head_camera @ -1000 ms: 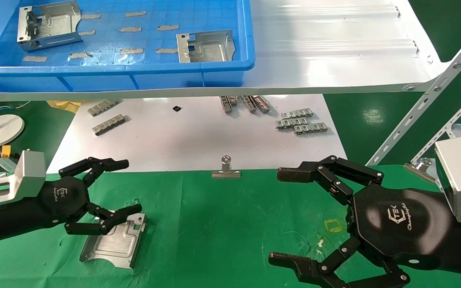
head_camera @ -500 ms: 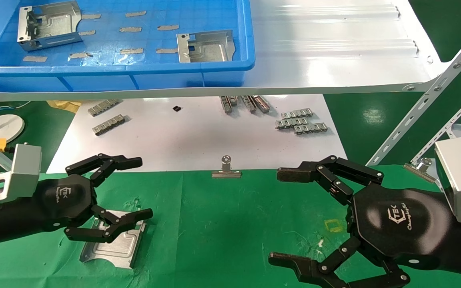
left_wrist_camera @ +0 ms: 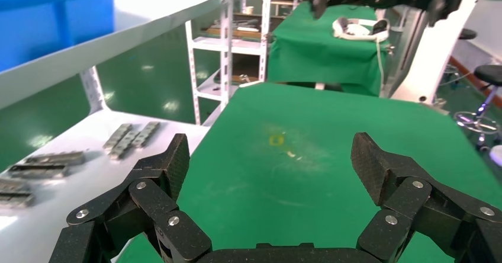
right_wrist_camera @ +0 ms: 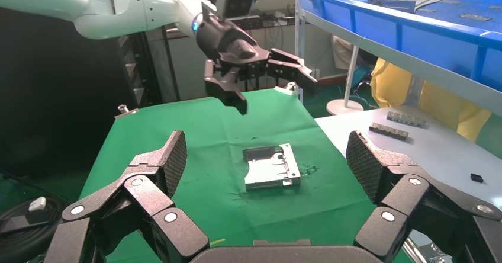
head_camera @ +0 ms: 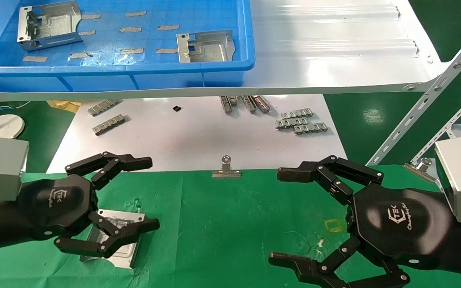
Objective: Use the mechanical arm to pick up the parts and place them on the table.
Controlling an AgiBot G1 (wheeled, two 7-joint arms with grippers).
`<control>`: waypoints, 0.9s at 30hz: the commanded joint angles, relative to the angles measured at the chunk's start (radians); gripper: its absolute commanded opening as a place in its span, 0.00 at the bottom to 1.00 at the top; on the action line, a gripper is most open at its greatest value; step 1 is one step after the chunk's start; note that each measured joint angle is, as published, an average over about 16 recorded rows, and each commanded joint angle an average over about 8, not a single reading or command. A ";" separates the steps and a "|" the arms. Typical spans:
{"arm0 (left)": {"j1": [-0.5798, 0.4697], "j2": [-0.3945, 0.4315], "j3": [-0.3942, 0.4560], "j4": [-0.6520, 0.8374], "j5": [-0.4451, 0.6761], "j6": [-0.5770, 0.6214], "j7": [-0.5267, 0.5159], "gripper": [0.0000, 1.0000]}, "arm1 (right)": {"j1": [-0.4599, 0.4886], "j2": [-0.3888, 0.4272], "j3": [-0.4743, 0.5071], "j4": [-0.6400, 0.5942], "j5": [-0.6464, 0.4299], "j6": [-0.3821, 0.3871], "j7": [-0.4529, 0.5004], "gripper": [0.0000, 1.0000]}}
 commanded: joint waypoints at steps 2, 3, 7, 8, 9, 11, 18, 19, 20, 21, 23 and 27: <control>0.018 -0.008 -0.030 -0.055 0.003 -0.005 -0.040 1.00 | 0.000 0.000 0.000 0.000 0.000 0.000 0.000 1.00; 0.024 -0.011 -0.040 -0.072 0.004 -0.007 -0.053 1.00 | 0.000 0.000 0.000 0.000 0.000 0.000 0.000 1.00; 0.048 -0.022 -0.079 -0.145 0.008 -0.014 -0.105 1.00 | 0.000 0.000 0.000 0.000 0.000 0.000 0.000 1.00; 0.054 -0.025 -0.089 -0.163 0.009 -0.016 -0.119 1.00 | 0.000 0.000 0.000 0.000 0.000 0.000 0.000 1.00; 0.060 -0.028 -0.099 -0.181 0.010 -0.017 -0.132 1.00 | 0.000 0.000 0.000 0.000 0.000 0.000 0.000 1.00; 0.072 -0.033 -0.119 -0.217 0.012 -0.021 -0.158 1.00 | 0.000 0.000 0.000 0.000 0.000 0.000 0.000 1.00; 0.110 -0.051 -0.183 -0.334 0.019 -0.032 -0.243 1.00 | 0.000 0.000 0.000 0.000 0.000 0.000 0.000 1.00; 0.115 -0.053 -0.191 -0.348 0.020 -0.033 -0.252 1.00 | 0.000 0.000 0.000 0.000 0.000 0.000 0.000 1.00; 0.119 -0.055 -0.198 -0.361 0.020 -0.034 -0.260 1.00 | 0.000 0.000 0.000 0.000 0.000 0.000 0.000 1.00; 0.122 -0.056 -0.203 -0.371 0.021 -0.035 -0.266 1.00 | 0.000 0.000 0.000 0.000 0.000 0.000 0.000 1.00; 0.126 -0.058 -0.210 -0.384 0.021 -0.035 -0.273 1.00 | 0.000 0.000 0.000 0.000 0.000 0.000 0.000 1.00; 0.130 -0.060 -0.215 -0.392 0.022 -0.037 -0.275 1.00 | 0.000 0.000 0.000 0.000 0.000 0.000 0.000 1.00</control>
